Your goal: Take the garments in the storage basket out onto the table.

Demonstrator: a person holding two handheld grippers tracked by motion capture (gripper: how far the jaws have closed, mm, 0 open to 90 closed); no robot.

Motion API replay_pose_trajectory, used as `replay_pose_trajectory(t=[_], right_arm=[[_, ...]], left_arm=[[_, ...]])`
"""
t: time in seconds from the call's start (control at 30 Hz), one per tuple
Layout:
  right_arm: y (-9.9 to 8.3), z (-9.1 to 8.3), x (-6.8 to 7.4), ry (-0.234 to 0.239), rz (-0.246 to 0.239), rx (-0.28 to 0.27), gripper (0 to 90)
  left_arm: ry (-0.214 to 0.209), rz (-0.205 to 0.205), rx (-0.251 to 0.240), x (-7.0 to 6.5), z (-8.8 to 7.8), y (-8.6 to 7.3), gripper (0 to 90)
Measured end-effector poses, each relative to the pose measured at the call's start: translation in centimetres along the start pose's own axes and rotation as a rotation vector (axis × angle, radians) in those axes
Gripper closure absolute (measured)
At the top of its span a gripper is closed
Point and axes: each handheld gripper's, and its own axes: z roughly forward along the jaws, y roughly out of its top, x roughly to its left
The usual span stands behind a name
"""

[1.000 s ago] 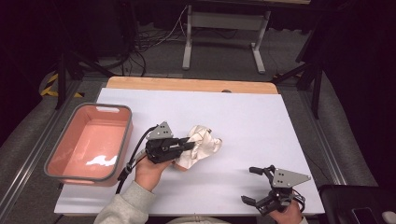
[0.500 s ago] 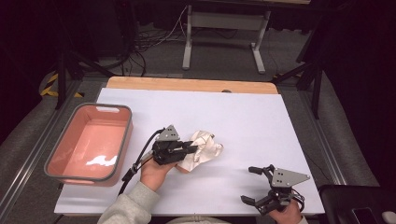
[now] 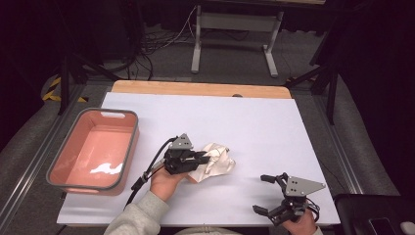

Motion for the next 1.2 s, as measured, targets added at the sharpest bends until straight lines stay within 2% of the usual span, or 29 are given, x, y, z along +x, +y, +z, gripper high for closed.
replay_pose_trajectory(t=[0.13,0.33,0.43,0.7,0.9,1.2], right_arm=[[0.0,0.0,0.0,0.005,0.006,-0.004,0.0],[0.0,0.0,0.0,0.003,0.003,-0.004,0.0],[0.0,0.0,0.0,0.004,0.002,-0.003,0.0],[0.0,0.0,0.0,0.004,0.003,-0.003,0.0],[0.0,0.0,0.0,0.001,0.002,-0.002,0.0],[0.0,0.0,0.0,0.001,0.003,-0.001,0.0]], left_arm=[[-0.009,-0.004,-0.011,-0.1,0.0,0.0,71.2],[-0.021,-0.012,-0.038,-0.2,-0.1,0.2,56.4],[-0.024,0.002,-0.050,-0.4,-0.2,0.3,45.6],[-0.046,0.029,-0.112,-0.9,-0.7,0.9,25.9],[-0.051,0.047,-0.115,-1.3,-0.8,1.3,13.6],[-0.045,0.063,-0.110,-1.7,-1.1,1.6,8.5]])
